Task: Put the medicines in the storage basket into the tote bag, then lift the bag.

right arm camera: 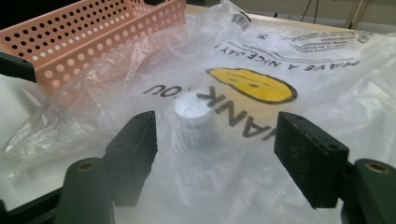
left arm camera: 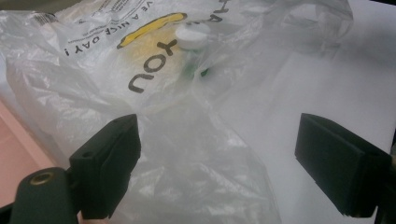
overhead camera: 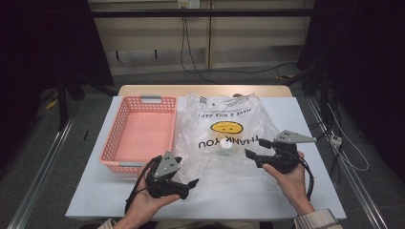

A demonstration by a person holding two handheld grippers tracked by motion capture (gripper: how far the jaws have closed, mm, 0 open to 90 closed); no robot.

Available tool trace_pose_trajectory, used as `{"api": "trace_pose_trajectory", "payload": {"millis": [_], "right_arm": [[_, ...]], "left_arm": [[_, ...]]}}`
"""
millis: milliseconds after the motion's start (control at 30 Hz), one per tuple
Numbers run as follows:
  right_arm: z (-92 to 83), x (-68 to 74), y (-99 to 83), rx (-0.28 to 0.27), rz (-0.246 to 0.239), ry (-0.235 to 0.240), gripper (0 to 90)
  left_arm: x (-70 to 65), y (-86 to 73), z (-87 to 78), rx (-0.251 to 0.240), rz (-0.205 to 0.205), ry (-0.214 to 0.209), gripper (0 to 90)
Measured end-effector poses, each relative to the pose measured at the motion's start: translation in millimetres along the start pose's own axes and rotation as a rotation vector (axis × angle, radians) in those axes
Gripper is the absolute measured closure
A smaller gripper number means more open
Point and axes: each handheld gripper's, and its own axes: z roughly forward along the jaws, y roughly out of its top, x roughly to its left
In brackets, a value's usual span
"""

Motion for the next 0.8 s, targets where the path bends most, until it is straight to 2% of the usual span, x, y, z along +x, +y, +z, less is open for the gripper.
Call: {"api": "trace_pose_trajectory", "payload": {"millis": [67,200,267,333,367,433,567,633,800], "right_arm": [[-5.1,-2.6,-3.8,0.0,0.007,-0.016,28.3],[-13.6,-6.9,-7.3,0.011,0.0,-0.05,27.0],[-18.6,-8.9,-8.2,0.014,0.001,-0.059,26.2],[-24.7,-10.7,-10.1,0.018,0.008,-0.074,25.1],[-28.4,-11.5,-11.7,0.014,0.011,-0.081,25.0],[-35.7,-11.8,-15.4,0.012,0.012,-0.105,24.3],[-46.6,-10.5,-25.0,0.012,0.015,-0.121,23.6],[-50.2,-10.8,-30.8,0.023,0.009,-0.132,23.7],[-56.6,-13.8,-47.4,0.07,-0.006,-0.176,22.9]], "left_arm": [[2.9,-4.0,-1.5,0.013,-0.012,-0.007,14.0],[11.3,-9.1,-3.2,0.012,-0.065,-0.004,14.0],[11.2,-12.3,-4.8,0.012,-0.068,-0.005,14.6],[8.6,-15.5,-8.2,0.008,-0.051,0.001,13.9],[6.5,-16.9,-9.5,0.008,-0.05,-0.013,13.5],[3.8,-19.6,-11.5,0.015,-0.052,-0.02,12.7],[-2.3,-28.7,-13.0,0.04,-0.025,-0.022,12.1],[-4.8,-31.8,-11.7,0.059,-0.004,-0.026,11.1],[-8.9,-36.0,-8.1,0.085,0.005,-0.053,10.2]]}}
